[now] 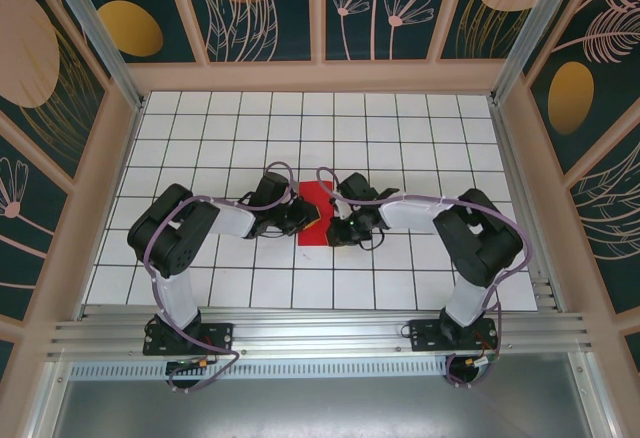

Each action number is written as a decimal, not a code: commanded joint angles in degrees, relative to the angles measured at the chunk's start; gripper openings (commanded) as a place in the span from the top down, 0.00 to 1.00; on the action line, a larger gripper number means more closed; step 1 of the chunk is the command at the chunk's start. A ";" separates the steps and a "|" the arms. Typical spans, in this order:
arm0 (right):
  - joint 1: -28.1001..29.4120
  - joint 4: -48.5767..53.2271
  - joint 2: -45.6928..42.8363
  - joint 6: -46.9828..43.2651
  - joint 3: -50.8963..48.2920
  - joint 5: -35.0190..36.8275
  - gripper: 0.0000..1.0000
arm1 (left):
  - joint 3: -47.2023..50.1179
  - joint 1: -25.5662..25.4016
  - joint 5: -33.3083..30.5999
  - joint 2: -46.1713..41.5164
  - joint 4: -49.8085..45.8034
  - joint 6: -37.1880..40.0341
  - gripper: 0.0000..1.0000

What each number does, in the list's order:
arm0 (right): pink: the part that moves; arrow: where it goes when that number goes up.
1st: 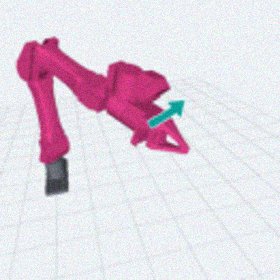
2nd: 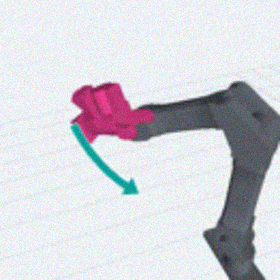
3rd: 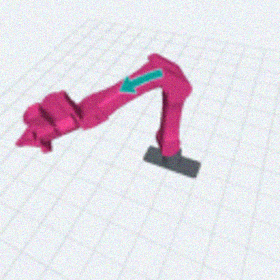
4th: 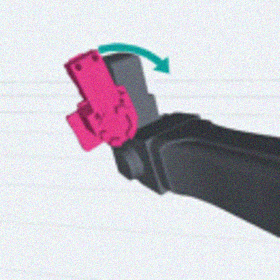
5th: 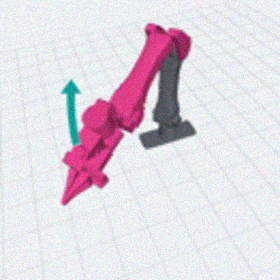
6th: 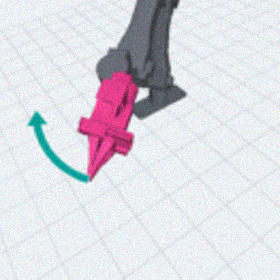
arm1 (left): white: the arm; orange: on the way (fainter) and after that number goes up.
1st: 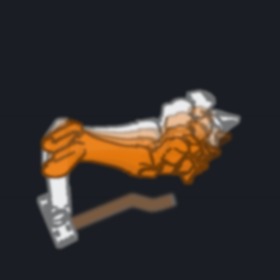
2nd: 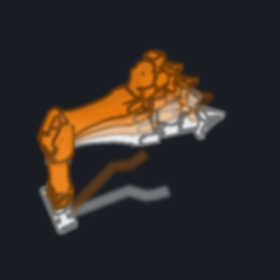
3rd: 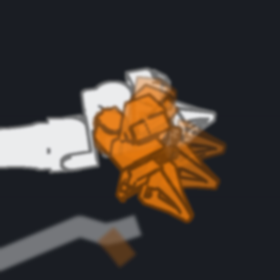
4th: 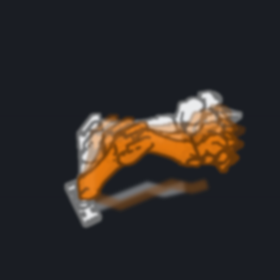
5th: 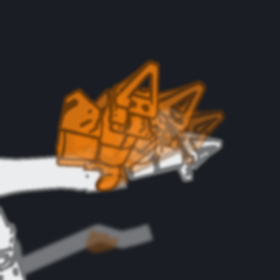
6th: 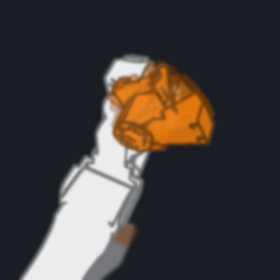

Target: Fold a paper plane with a square sheet of paper (pick it up from the middle)

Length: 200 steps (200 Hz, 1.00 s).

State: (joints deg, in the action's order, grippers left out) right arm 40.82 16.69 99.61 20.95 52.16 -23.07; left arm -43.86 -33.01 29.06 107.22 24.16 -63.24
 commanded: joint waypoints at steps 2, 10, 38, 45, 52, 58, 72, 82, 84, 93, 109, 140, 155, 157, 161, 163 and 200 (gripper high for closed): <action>-0.15 7.06 -4.15 -0.59 -0.58 2.68 0.86 | 0.24 0.06 -4.60 1.59 -5.14 1.63 0.85; -0.45 5.31 -6.12 -0.32 -0.40 2.50 0.86 | 0.26 0.12 -4.46 1.46 -5.03 1.63 0.85; -1.04 1.15 -8.21 0.40 1.07 0.14 0.86 | 0.15 0.14 -4.28 1.28 -4.90 1.63 0.85; -1.00 0.85 -7.12 0.48 1.68 -0.16 0.86 | 0.22 0.08 -4.27 1.32 -4.72 1.50 0.85; -1.02 0.44 -5.98 0.50 2.16 -0.44 0.86 | 0.26 0.16 -4.34 1.35 -4.66 1.46 0.85; -1.00 0.01 -5.05 0.56 2.30 -0.69 0.86 | 0.28 0.07 -4.19 1.35 -4.50 1.37 0.84; -0.98 -0.76 -3.14 0.63 2.77 -1.14 0.87 | 0.27 0.13 -4.14 1.37 -4.23 1.20 0.85; -0.92 -0.96 -2.07 0.51 2.99 -1.60 0.87 | 0.28 0.06 -4.11 1.30 -4.25 1.15 0.85; -0.92 -1.09 -1.88 0.50 3.04 -1.66 0.87 | 0.27 0.17 -4.10 1.32 -4.24 1.16 0.84; -0.92 -1.05 -1.14 0.45 3.20 -1.80 0.87 | 0.31 0.10 -4.10 1.31 -4.30 1.19 0.84; -0.92 -0.78 0.06 0.10 3.21 -1.91 0.87 | 0.26 0.06 -4.10 1.19 -4.23 1.18 0.85; -0.92 0.33 1.94 -0.03 3.06 -1.14 0.87 | 0.31 0.14 -3.99 0.98 -4.03 1.26 0.84; -0.92 1.12 2.60 -0.05 2.81 0.16 0.87 | 0.02 0.14 -4.05 0.57 -3.98 1.53 0.84; -0.92 1.19 2.73 -0.04 2.76 0.38 0.87 | -0.06 0.12 -3.96 0.56 -3.98 1.54 0.84; -0.92 1.46 2.94 -0.03 2.75 0.81 0.87 | -0.07 0.14 -3.89 0.48 -3.87 1.58 0.84; -0.92 1.63 3.13 -0.10 2.76 0.96 0.87 | -0.08 0.08 -3.80 0.41 -3.82 1.60 0.84; -0.92 2.98 4.65 0.62 2.70 3.37 0.88 | 0.43 -0.03 -2.13 -2.98 -0.71 0.95 0.80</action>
State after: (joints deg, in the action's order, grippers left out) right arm 40.05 16.53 101.84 21.32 54.30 -23.31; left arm -43.92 -33.04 29.04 106.78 24.18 -63.22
